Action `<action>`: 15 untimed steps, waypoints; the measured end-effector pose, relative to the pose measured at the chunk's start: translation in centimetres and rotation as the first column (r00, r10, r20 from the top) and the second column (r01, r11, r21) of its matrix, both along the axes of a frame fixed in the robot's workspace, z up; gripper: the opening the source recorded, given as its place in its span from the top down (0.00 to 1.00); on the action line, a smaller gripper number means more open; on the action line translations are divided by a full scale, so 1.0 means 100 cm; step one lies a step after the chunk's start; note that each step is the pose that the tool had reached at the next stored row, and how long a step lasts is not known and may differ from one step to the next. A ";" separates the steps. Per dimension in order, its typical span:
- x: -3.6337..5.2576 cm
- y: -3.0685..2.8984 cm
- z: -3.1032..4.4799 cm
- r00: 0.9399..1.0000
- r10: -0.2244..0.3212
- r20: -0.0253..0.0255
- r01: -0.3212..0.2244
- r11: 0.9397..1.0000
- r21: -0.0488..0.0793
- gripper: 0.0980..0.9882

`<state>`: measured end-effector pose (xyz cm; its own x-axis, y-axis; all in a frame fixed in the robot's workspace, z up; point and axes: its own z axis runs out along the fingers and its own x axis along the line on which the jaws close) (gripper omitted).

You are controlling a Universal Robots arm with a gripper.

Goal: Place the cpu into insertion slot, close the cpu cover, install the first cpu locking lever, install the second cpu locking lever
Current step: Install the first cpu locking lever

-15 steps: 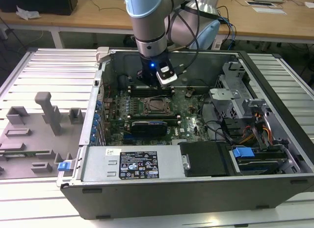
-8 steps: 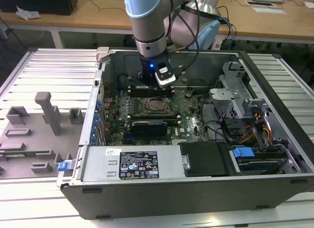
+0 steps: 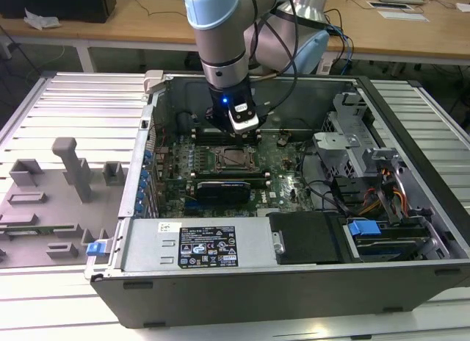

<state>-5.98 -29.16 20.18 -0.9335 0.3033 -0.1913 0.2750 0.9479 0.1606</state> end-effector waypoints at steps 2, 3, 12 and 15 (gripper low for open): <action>0.0000 0.0000 0.0002 1.000 0.000 0.000 0.000 1.000 -0.001 0.99; 0.0000 0.0000 0.0011 1.000 -0.001 0.000 0.001 1.000 -0.001 0.99; 0.0000 0.0059 0.0032 1.000 -0.030 0.000 0.030 1.000 -0.004 0.99; 0.0000 0.0059 0.0006 0.999 -0.044 0.000 0.044 0.999 -0.004 0.99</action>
